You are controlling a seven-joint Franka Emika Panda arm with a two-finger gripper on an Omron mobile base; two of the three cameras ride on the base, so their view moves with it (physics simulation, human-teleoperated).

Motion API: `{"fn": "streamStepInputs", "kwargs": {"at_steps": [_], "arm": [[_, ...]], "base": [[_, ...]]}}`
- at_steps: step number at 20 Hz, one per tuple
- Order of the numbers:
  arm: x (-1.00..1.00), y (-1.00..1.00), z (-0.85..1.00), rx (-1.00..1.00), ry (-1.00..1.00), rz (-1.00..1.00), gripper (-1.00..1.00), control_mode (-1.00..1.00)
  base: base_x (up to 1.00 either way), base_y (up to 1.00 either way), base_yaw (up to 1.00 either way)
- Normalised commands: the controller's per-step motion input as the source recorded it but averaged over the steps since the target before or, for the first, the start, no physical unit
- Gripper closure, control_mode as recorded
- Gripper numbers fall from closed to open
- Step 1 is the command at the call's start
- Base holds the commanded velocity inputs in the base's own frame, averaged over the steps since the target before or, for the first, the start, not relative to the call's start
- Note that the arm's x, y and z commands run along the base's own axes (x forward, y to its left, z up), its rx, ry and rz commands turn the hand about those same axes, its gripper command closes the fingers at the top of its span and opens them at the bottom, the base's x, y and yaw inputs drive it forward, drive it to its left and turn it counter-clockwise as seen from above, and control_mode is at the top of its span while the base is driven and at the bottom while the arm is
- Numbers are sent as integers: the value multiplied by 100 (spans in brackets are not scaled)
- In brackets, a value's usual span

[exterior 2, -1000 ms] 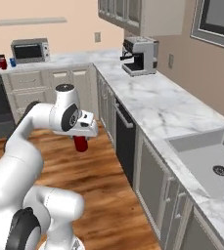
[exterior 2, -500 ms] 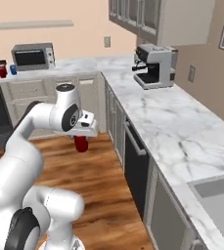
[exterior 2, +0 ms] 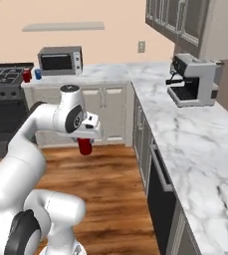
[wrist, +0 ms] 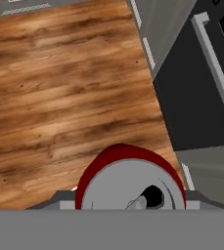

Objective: Four empty soda cans are scattered around the kitchen. Gather all the cans and cluster them next to the stove for recycling.

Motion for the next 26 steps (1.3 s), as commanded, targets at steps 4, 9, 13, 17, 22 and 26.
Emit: {"fn": "streamStepInputs", "kwargs": {"at_steps": [4,9,13,17,22,26], "arm": [[0,0,0,0,0,0,100,100],[0,0,0,0,0,0,100,100],[0,0,0,0,0,0,100,100],[0,0,0,0,0,0,100,100],[0,0,0,0,0,0,100,100],[0,0,0,0,0,0,100,100]], "base": [[27,12,41],[39,15,37],[55,18,33],[85,13,25],[100,16,16],[100,21,12]]}}
